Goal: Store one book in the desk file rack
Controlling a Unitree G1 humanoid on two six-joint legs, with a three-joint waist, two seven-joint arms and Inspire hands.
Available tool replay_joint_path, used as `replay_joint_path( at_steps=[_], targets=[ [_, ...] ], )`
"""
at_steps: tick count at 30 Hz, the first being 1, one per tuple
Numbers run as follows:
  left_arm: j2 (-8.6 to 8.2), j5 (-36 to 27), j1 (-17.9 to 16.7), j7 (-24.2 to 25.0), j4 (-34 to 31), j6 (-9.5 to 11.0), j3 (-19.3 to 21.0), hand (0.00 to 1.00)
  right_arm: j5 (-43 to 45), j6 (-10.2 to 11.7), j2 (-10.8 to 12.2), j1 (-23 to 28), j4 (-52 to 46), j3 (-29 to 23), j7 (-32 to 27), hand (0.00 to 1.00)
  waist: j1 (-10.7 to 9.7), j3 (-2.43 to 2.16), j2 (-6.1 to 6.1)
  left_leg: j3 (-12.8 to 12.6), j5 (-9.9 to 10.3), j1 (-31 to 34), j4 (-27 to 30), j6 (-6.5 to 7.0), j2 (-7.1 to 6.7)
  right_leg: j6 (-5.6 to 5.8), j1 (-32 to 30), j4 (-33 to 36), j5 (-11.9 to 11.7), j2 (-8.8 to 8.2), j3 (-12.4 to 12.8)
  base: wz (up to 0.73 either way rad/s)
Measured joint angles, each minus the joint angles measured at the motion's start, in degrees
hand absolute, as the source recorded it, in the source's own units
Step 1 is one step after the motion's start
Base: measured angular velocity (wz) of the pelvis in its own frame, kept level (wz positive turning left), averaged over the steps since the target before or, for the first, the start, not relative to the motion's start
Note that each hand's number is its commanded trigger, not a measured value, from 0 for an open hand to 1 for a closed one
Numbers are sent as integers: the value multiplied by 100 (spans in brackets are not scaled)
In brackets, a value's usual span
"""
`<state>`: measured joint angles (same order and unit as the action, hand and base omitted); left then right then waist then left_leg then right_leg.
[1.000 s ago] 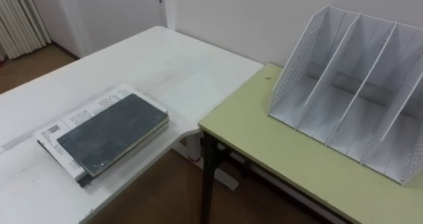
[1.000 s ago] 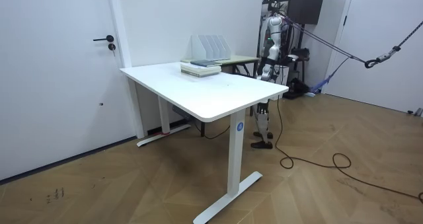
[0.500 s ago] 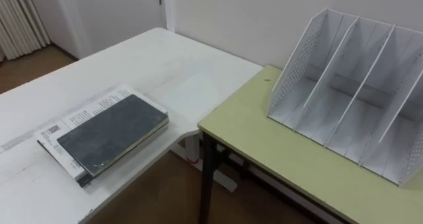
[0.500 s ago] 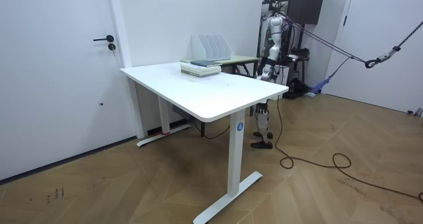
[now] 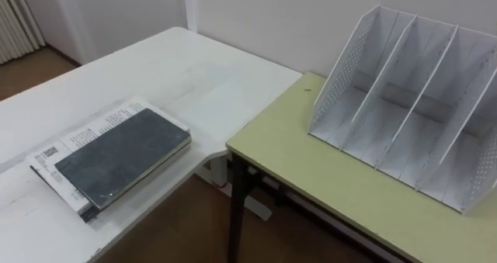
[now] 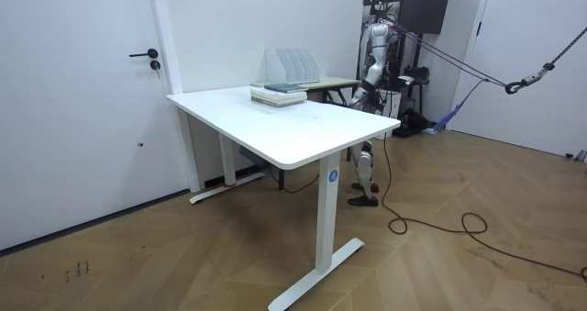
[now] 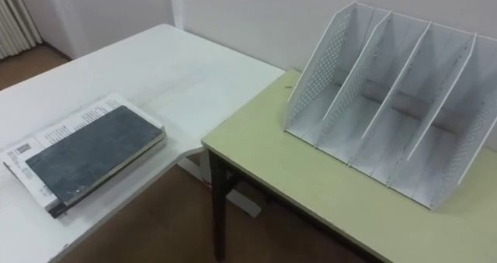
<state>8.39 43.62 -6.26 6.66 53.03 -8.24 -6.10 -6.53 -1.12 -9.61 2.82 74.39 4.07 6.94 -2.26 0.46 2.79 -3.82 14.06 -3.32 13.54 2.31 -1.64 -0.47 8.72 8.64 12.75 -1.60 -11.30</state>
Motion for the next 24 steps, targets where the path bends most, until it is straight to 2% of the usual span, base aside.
replay_joint_path(
  at_steps=[1, 2, 3, 4, 6, 8, 10, 13, 15, 17, 22, 24],
  targets=[
    [-4, 117, -3, -1, -95, 1, -71, 0, -2, 12, -4, 0, -4, 61, -4, 0, -9, 0, 8, -1, 0, 9, -3, 0, 0, 0, -37, 2, 0, -11, 1, 0],
    [-22, 382, -17, 6, -407, 1, -159, 0, 8, 46, -15, -1, -25, 147, -8, 0, -24, -20, 0, 0, -2, 43, -4, 4, 10, -1, -72, 2, 0, -10, 1, 0],
    [-18, 590, -37, 6, -833, 4, -318, 0, 21, 61, -16, -9, -42, 150, -7, 0, -42, -16, 9, 0, -8, 85, -2, 11, 12, 0, -115, 5, -3, -7, -3, 3],
    [-17, 611, -31, 2, -1037, 10, -395, 0, 30, 63, -17, -21, -42, 151, -6, 0, -55, -16, 15, -7, -13, 95, -2, 17, 12, 2, -135, 11, -5, -5, -7, 3],
    [-74, 610, 89, -65, -1456, 201, -673, 0, 73, 113, -24, -78, -47, 154, 8, 0, -92, -20, -11, -38, -20, 138, -6, 27, 9, 15, -138, 24, -14, -2, 2, -2],
    [-87, 609, 116, -82, -1752, 264, -953, 0, 137, 156, -27, -104, -78, 191, 10, 0, -161, -21, -20, -68, -21, 113, -15, 28, 5, 21, -134, 22, -18, -10, 21, -7],
    [-85, 607, 132, -87, -2129, 378, -1252, 0, 123, 225, -32, -118, -80, 271, 12, 0, -225, -11, -31, -60, -22, 79, -22, 29, 1, 23, -115, 14, -20, -12, 35, -3],
    [-63, 604, 156, -56, -2706, 469, -1498, 0, -21, 303, -54, -133, -56, 341, 19, 0, -270, 13, -55, -61, -22, 103, -27, 30, -1, 27, -143, 6, -22, -18, 26, 0],
    [-51, 602, 158, -28, -3164, 540, -1527, 0, -66, 303, -67, -136, -55, 354, 25, 0, -263, 25, -72, -57, -26, 125, -27, 35, 0, 28, -155, 6, -24, -17, 3, 2],
    [-39, 602, 171, -31, -3423, 662, -1528, 0, -68, 304, -73, -135, -57, 357, 26, 0, -277, 16, -86, -53, -28, 107, -27, 37, -1, 28, -129, 6, -24, -16, -6, 2],
    [101, 729, 163, -56, -4269, 699, -1681, 0, -4, 302, -85, -133, -60, 364, 23, 0, -281, 13, -95, -13, -29, 90, -9, 38, 1, 28, -108, 14, -28, -8, -1, 0],
    [168, 913, 167, -211, -4673, 713, -1674, 0, 16, 306, -100, -132, -36, 348, 22, 0, -294, 3, -110, 3, -31, 78, 3, 41, -1, 29, -86, 19, -33, -16, -6, 0]
  ],
)
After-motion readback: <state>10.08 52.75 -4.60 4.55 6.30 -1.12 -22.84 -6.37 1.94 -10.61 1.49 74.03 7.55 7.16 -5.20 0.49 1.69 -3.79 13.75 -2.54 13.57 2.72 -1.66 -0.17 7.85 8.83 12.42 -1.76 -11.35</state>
